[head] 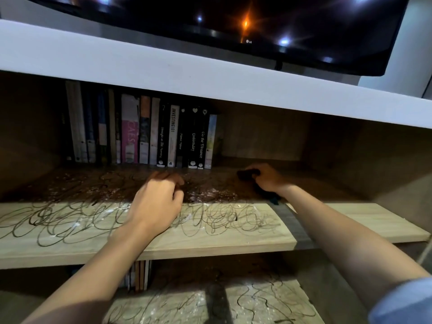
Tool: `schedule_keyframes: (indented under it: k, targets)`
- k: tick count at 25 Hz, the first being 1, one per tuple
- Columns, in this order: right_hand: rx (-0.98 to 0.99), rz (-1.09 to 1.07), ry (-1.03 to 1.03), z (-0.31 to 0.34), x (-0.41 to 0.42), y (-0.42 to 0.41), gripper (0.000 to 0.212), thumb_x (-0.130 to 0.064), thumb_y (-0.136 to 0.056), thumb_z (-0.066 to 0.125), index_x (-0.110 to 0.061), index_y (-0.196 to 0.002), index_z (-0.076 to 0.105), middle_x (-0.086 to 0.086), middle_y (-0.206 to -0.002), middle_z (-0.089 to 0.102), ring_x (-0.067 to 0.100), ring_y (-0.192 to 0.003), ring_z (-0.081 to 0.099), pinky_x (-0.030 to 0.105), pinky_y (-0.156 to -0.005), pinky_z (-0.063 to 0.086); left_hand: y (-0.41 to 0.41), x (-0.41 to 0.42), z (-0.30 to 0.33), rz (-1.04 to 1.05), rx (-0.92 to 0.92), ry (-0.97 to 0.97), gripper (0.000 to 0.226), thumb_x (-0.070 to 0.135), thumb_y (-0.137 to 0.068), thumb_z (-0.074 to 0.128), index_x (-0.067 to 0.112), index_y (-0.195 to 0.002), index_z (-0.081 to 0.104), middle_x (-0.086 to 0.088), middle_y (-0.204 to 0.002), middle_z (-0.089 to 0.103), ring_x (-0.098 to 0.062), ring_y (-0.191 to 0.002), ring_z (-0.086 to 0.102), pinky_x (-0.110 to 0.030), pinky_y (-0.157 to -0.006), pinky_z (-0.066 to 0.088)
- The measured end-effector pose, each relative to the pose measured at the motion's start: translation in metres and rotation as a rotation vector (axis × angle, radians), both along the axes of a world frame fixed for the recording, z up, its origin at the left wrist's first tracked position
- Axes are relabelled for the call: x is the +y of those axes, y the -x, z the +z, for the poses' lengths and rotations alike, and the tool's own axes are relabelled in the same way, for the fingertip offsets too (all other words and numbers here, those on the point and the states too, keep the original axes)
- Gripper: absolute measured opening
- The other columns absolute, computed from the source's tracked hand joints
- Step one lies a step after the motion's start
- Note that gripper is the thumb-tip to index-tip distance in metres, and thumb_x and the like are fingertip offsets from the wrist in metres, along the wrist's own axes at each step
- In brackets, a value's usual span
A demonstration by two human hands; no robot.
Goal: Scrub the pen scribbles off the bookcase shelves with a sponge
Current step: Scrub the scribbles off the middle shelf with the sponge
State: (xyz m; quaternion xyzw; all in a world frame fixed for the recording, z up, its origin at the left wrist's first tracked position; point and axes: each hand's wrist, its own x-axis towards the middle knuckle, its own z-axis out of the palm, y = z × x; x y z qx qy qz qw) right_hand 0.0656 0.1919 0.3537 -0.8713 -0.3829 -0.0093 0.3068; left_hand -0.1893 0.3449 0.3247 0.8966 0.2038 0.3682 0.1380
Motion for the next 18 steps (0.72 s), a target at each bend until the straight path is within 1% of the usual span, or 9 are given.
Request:
schedule_keyframes:
  k: [4, 6, 8, 10, 11, 13, 15, 16, 18]
  targets:
    - [0.05, 0.164, 0.082, -0.007, 0.027, 0.033, 0.04, 0.002, -0.095, 0.042, -0.016, -0.126, 0.06, 0.009, -0.133, 0.056, 0.023, -0.12, 0.052, 0.029, -0.094, 0.043, 0.0, -0.001, 0.0, -0.017, -0.001, 0.0, 0.027, 0.018, -0.093, 0.048, 0.019, -0.118, 0.061, -0.003, -0.097, 0.062, -0.023, -0.098, 0.057, -0.037, -0.085, 0.049]
    - [0.047, 0.3, 0.178, 0.001, 0.034, 0.054, 0.05, 0.008, -0.091, 0.04, -0.02, -0.129, 0.056, 0.005, -0.139, 0.05, 0.019, -0.122, 0.048, 0.028, -0.094, 0.041, 0.0, -0.001, 0.001, -0.016, 0.002, -0.001, 0.027, 0.018, -0.093, 0.048, 0.018, -0.118, 0.061, -0.003, -0.093, 0.064, -0.023, -0.093, 0.058, -0.035, -0.082, 0.05]
    - [0.04, 0.471, 0.275, 0.008, 0.026, 0.073, 0.051, 0.008, -0.088, 0.043, -0.021, -0.128, 0.056, -0.002, -0.132, 0.053, 0.012, -0.116, 0.054, 0.029, -0.095, 0.045, 0.001, -0.002, 0.001, -0.006, -0.002, 0.003, 0.027, 0.018, -0.093, 0.049, 0.018, -0.117, 0.062, -0.003, -0.09, 0.062, -0.023, -0.086, 0.058, -0.033, -0.075, 0.048]
    - [0.047, 0.585, 0.337, 0.016, 0.003, 0.088, 0.047, 0.006, -0.089, 0.046, -0.021, -0.126, 0.057, -0.013, -0.123, 0.056, -0.007, -0.096, 0.059, 0.015, -0.083, 0.047, 0.002, -0.002, 0.001, 0.002, 0.0, 0.002, 0.026, 0.019, -0.093, 0.048, 0.018, -0.115, 0.063, -0.002, -0.084, 0.059, -0.021, -0.077, 0.054, -0.031, -0.068, 0.043]
    - [0.052, 0.617, 0.342, 0.021, -0.011, 0.092, 0.046, 0.006, -0.09, 0.046, -0.021, -0.125, 0.058, -0.015, -0.123, 0.057, -0.011, -0.095, 0.058, 0.009, -0.081, 0.044, 0.003, -0.002, 0.001, 0.0, 0.006, 0.005, 0.025, 0.019, -0.094, 0.048, 0.018, -0.113, 0.063, -0.001, -0.08, 0.058, -0.02, -0.073, 0.053, -0.031, -0.065, 0.041]
    - [0.065, 0.571, 0.281, 0.03, -0.034, 0.092, 0.044, 0.004, -0.091, 0.047, -0.027, -0.121, 0.058, -0.017, -0.121, 0.06, -0.008, -0.098, 0.059, 0.008, -0.08, 0.043, 0.003, -0.003, 0.0, -0.003, 0.015, 0.013, 0.024, 0.018, -0.094, 0.047, 0.017, -0.112, 0.063, 0.002, -0.07, 0.056, -0.014, -0.062, 0.051, -0.03, -0.06, 0.037]
    - [0.047, 0.388, 0.109, 0.033, -0.038, 0.074, 0.044, 0.004, -0.092, 0.046, -0.028, -0.12, 0.057, -0.015, -0.117, 0.06, -0.003, -0.097, 0.058, 0.009, -0.075, 0.045, 0.002, -0.005, 0.0, -0.002, 0.018, 0.014, 0.026, 0.017, -0.094, 0.046, 0.017, -0.115, 0.063, 0.003, -0.066, 0.055, -0.012, -0.059, 0.049, -0.029, -0.06, 0.035]
    - [0.015, 0.271, 0.041, 0.03, -0.032, 0.061, 0.045, 0.006, -0.092, 0.045, -0.025, -0.123, 0.056, -0.01, -0.122, 0.058, 0.004, -0.104, 0.056, 0.011, -0.076, 0.045, 0.002, -0.005, 0.0, 0.0, 0.019, 0.015, 0.028, 0.017, -0.094, 0.046, 0.018, -0.117, 0.062, 0.002, -0.067, 0.057, -0.014, -0.061, 0.051, -0.029, -0.061, 0.036]
    - [-0.006, 0.063, 0.073, 0.016, -0.008, 0.035, 0.049, 0.008, -0.09, 0.044, -0.018, -0.131, 0.053, 0.002, -0.135, 0.051, 0.018, -0.118, 0.051, 0.02, -0.086, 0.046, 0.004, -0.004, 0.0, 0.005, 0.02, 0.02, 0.029, 0.018, -0.094, 0.045, 0.017, -0.117, 0.062, -0.001, -0.071, 0.061, -0.019, -0.066, 0.055, -0.03, -0.062, 0.038]
